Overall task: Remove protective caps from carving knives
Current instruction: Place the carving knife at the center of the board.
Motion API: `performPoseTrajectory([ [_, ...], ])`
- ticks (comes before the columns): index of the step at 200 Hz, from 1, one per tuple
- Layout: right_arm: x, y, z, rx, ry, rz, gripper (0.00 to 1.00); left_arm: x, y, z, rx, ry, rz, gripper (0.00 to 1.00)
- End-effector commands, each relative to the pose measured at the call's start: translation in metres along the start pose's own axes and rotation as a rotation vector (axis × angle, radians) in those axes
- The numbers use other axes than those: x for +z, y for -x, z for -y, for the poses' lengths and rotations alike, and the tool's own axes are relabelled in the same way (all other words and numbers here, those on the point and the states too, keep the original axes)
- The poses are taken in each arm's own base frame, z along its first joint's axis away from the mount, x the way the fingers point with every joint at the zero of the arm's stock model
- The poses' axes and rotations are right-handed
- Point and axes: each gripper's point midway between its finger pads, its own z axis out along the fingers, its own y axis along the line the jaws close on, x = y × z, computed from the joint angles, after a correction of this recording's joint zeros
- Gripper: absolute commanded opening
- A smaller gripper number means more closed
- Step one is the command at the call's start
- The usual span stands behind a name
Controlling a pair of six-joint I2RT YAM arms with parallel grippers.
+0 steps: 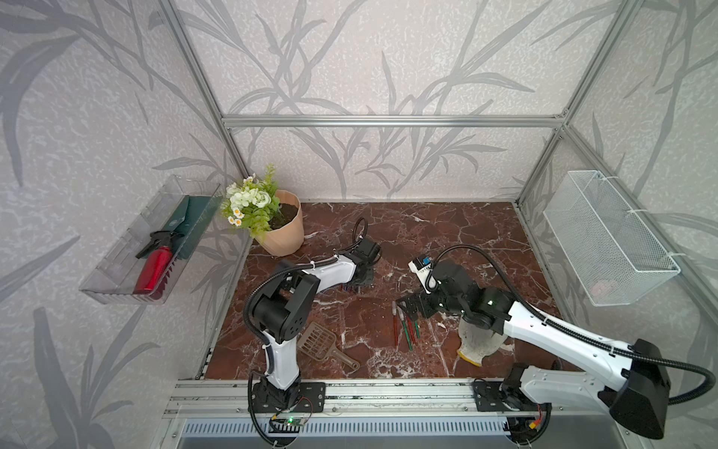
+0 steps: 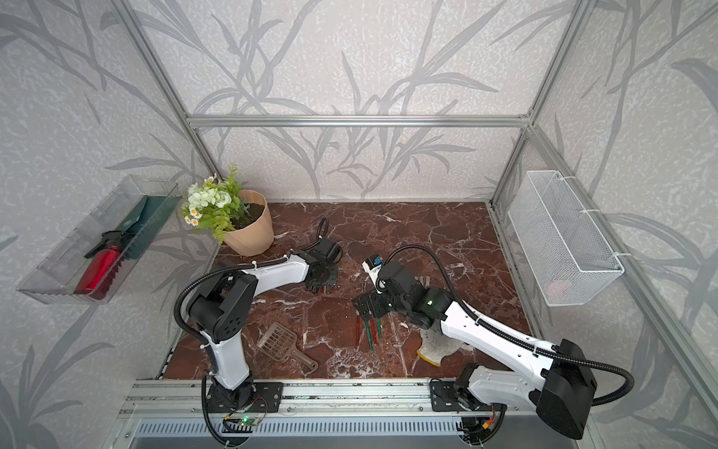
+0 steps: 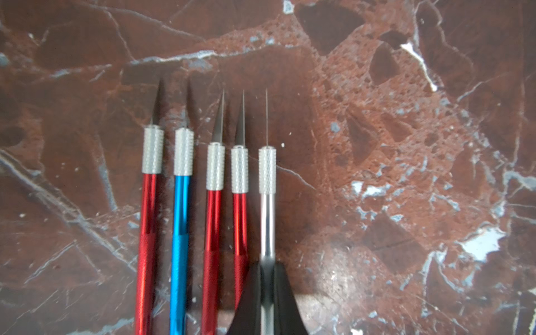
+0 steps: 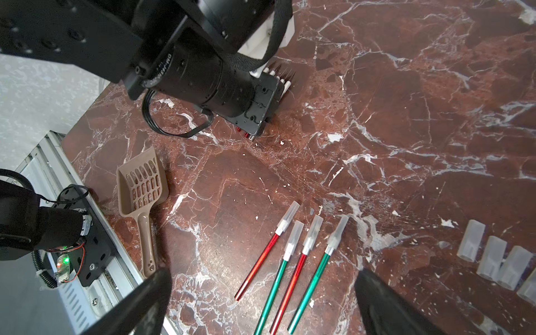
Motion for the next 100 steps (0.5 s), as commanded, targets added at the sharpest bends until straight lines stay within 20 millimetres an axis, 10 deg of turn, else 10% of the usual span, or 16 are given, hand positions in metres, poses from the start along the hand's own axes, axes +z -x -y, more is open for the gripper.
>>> performPoseTrajectory([
  [1,-0.0048,0.0031,-0.0018,-0.004,0.002,0.025,0.99,0.0036,0.0003,-0.0023,-0.013,0.019,-0.004,0.09],
  [100,-0.0048,0.003,-0.0006,-0.005,-0.004,0.027,0.99,-0.0024,0.0041,-0.0008,-0.014,0.009,0.006,0.15],
])
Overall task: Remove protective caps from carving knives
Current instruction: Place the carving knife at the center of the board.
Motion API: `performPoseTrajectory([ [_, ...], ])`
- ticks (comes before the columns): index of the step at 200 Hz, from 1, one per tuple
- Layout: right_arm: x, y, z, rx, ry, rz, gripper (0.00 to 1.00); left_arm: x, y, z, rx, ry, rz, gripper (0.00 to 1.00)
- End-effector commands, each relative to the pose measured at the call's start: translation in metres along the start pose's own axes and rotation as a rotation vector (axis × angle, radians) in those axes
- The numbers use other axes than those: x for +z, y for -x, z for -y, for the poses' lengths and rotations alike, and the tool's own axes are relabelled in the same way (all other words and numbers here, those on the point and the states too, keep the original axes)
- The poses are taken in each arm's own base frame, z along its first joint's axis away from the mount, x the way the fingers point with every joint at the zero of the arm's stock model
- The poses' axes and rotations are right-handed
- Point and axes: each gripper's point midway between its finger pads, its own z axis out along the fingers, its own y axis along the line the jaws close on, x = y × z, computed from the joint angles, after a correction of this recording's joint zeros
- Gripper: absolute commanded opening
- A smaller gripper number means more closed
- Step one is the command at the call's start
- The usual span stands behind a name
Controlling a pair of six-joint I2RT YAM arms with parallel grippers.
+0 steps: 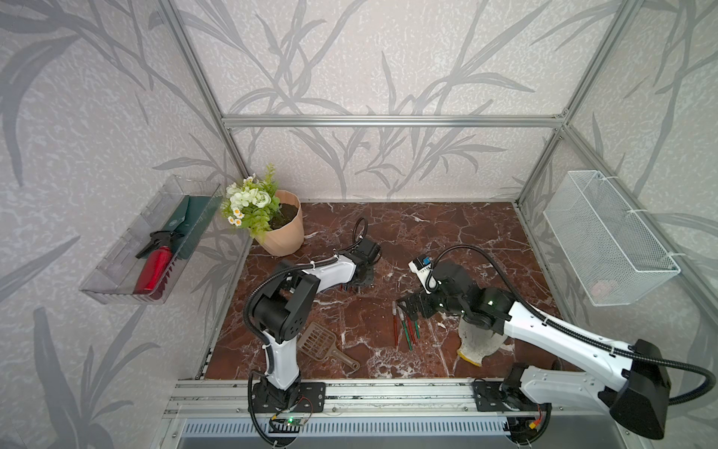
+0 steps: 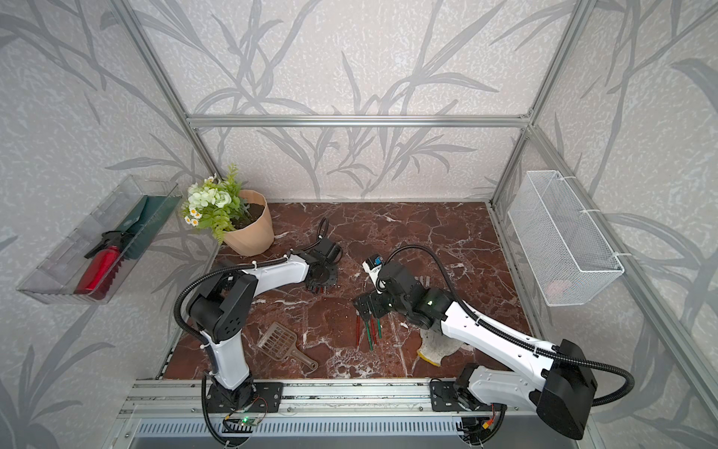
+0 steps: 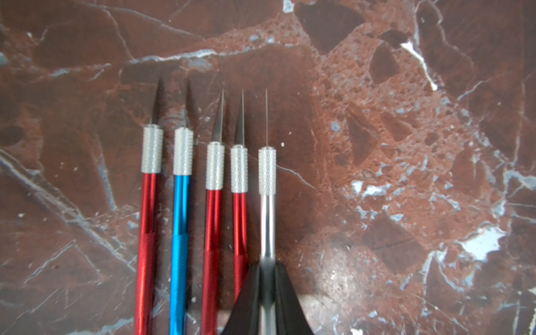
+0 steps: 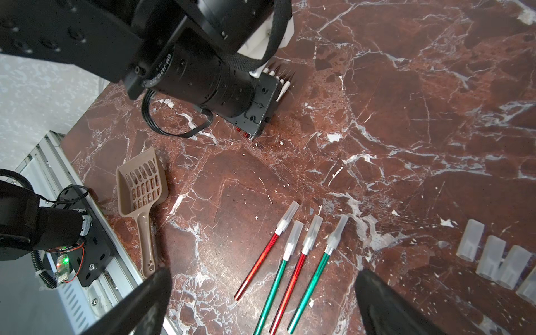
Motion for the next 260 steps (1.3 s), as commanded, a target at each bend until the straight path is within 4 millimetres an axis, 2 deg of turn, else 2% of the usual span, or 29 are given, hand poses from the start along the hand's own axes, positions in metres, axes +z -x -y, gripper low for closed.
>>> performPoseTrajectory([
  [1,-0.005,0.003,-0.001,-0.005,-0.003,0.025,0.99,-0.003,0.004,0.0,-0.013,0.008,0.008,0.15],
  [84,-0.005,0.003,-0.001,-0.005,-0.003,0.032,0.99,-0.008,0.007,0.003,-0.002,0.006,0.019,0.17],
  [128,-0.007,0.003,-0.001,-0.003,0.0,0.034,0.99,-0.02,0.011,0.004,0.015,0.03,0.05,0.17],
  [169,-0.014,0.002,0.0,-0.006,-0.006,0.039,0.99,-0.035,0.007,0.005,0.021,0.059,0.075,0.18],
  [224,-0.026,-0.006,0.0,-0.007,0.011,0.037,0.99,-0.053,-0.016,0.02,0.015,0.025,0.07,0.18],
  [260,-0.044,-0.022,0.005,-0.057,-0.015,-0.025,0.99,-0.07,-0.043,0.034,-0.015,-0.037,0.05,0.18],
])
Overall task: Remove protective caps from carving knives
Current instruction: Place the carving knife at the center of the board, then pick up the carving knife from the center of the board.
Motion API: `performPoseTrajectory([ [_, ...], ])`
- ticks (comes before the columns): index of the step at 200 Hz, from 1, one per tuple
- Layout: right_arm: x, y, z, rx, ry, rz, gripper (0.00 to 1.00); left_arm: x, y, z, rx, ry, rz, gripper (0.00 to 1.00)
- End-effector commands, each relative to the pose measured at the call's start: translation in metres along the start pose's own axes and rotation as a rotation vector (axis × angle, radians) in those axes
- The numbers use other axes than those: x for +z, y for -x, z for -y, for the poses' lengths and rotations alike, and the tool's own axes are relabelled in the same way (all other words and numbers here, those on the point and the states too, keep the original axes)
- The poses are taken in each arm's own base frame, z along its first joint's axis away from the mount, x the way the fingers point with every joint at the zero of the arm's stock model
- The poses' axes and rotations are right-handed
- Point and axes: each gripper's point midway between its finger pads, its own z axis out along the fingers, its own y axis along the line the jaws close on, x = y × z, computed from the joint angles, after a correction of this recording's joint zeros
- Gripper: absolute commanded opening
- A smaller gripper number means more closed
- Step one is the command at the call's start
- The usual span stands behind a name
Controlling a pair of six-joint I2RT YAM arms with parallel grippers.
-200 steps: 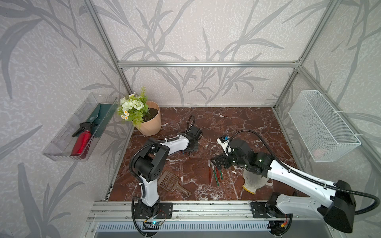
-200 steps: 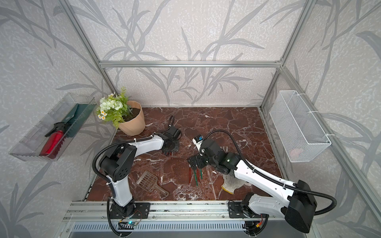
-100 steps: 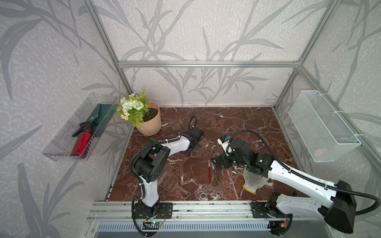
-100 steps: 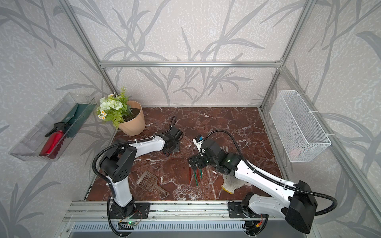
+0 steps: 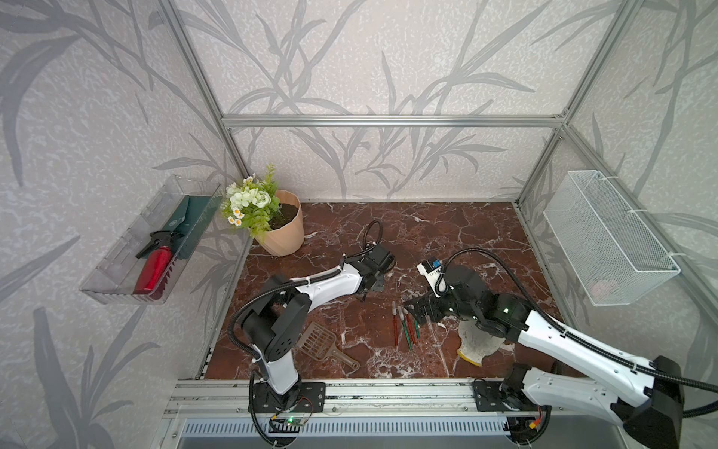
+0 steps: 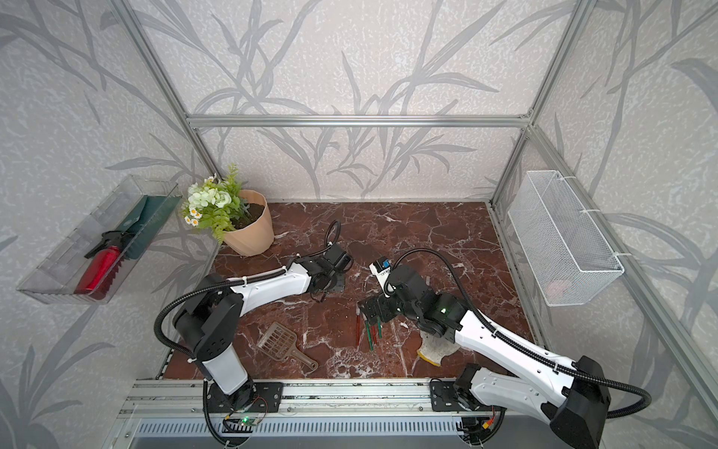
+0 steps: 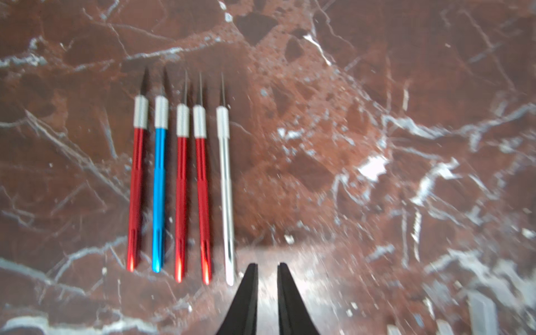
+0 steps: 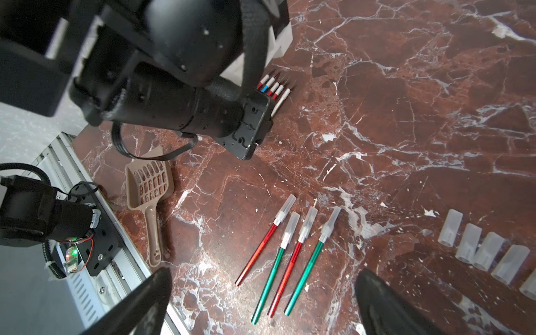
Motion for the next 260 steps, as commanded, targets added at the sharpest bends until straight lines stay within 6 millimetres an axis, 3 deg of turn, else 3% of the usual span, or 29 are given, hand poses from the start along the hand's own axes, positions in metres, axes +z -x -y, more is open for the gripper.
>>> performPoseTrajectory([
  [1,-0.017,-0.014,0.003,-0.041,-0.016,-0.05,0.99,-0.015,-0.02,0.0,-0.055,-0.004,-0.021,0.18],
  [56,-0.041,-0.041,0.01,-0.041,-0.028,-0.103,0.99,-0.039,-0.062,0.019,-0.096,-0.075,-0.036,0.18],
  [112,-0.045,-0.053,0.018,-0.02,-0.048,-0.091,0.99,-0.051,-0.096,0.039,-0.094,-0.102,-0.046,0.18],
  [207,-0.045,-0.059,0.024,-0.003,-0.073,-0.096,0.99,-0.05,-0.13,0.066,-0.082,-0.141,-0.1,0.23],
  [260,-0.047,-0.063,0.026,0.019,-0.077,-0.096,0.99,-0.043,-0.137,0.077,-0.073,-0.165,-0.117,0.26],
])
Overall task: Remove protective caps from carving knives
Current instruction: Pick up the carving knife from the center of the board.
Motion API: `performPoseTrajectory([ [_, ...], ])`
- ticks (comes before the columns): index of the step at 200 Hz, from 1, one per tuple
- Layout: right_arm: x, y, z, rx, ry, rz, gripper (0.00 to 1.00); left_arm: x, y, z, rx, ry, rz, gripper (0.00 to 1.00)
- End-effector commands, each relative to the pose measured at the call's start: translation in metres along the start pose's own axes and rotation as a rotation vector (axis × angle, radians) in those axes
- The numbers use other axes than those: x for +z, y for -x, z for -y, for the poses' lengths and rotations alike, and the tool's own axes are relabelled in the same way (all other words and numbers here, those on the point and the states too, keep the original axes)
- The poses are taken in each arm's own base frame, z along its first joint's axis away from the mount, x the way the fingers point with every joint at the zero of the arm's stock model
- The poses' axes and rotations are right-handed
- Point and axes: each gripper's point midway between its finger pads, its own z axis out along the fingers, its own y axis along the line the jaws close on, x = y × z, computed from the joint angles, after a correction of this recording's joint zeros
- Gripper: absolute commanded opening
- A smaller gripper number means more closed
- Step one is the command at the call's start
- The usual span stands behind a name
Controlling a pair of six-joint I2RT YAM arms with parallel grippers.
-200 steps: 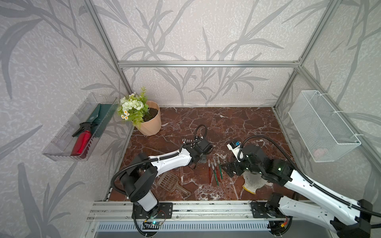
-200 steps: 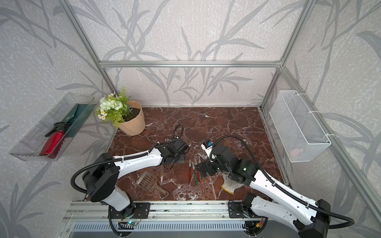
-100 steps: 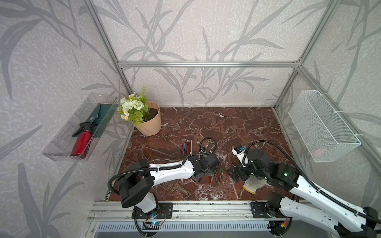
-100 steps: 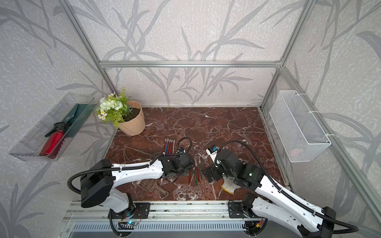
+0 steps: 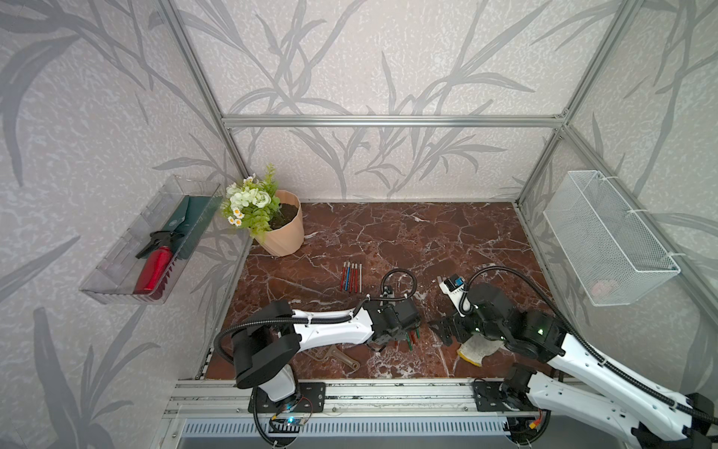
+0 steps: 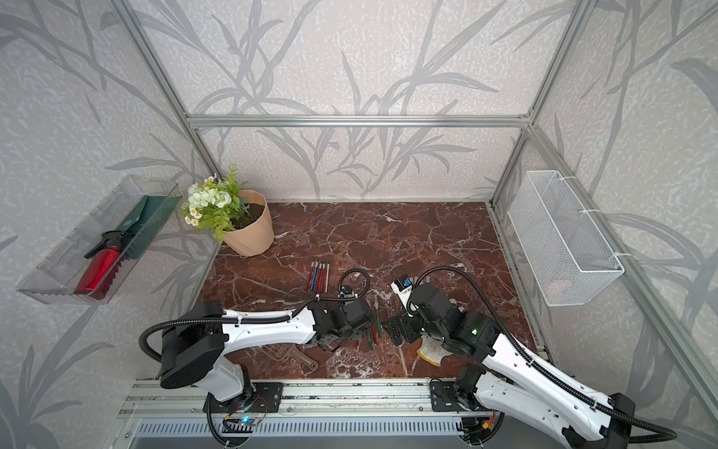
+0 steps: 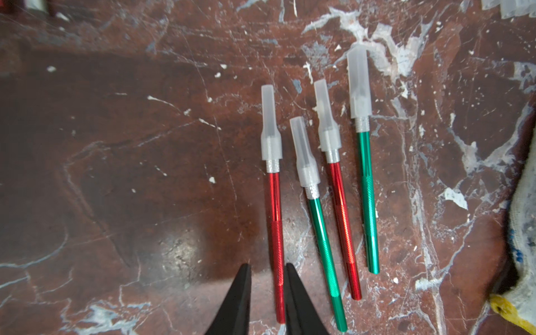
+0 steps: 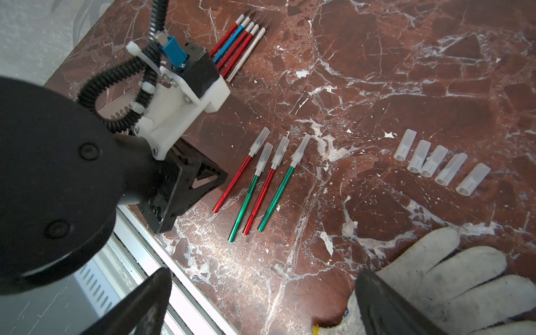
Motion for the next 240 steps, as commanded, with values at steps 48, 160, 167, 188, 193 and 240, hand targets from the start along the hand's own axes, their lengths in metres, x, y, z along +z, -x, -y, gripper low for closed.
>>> performPoseTrajectory([
  [48,0.0,-0.006,0.003,0.018,-0.016,-0.01,0.99,0.01,-0.004,0.002,-0.011,0.012,-0.009,0.28],
  [160,0.0,-0.006,0.005,0.02,-0.024,-0.007,0.99,0.022,-0.011,-0.002,0.007,0.063,-0.037,0.2],
  [167,0.0,-0.007,0.005,0.021,-0.024,-0.007,0.99,0.022,-0.012,-0.004,0.009,0.073,-0.037,0.19],
  [188,0.001,-0.008,0.006,0.024,-0.025,-0.008,0.99,0.024,-0.013,-0.011,0.013,0.106,-0.04,0.16],
  [193,0.001,-0.008,0.005,0.024,-0.024,-0.006,0.99,0.024,-0.014,-0.012,0.016,0.111,-0.042,0.16],
  [240,0.003,-0.01,0.008,0.031,-0.032,-0.007,0.99,0.024,-0.013,-0.016,0.022,0.135,-0.034,0.12],
])
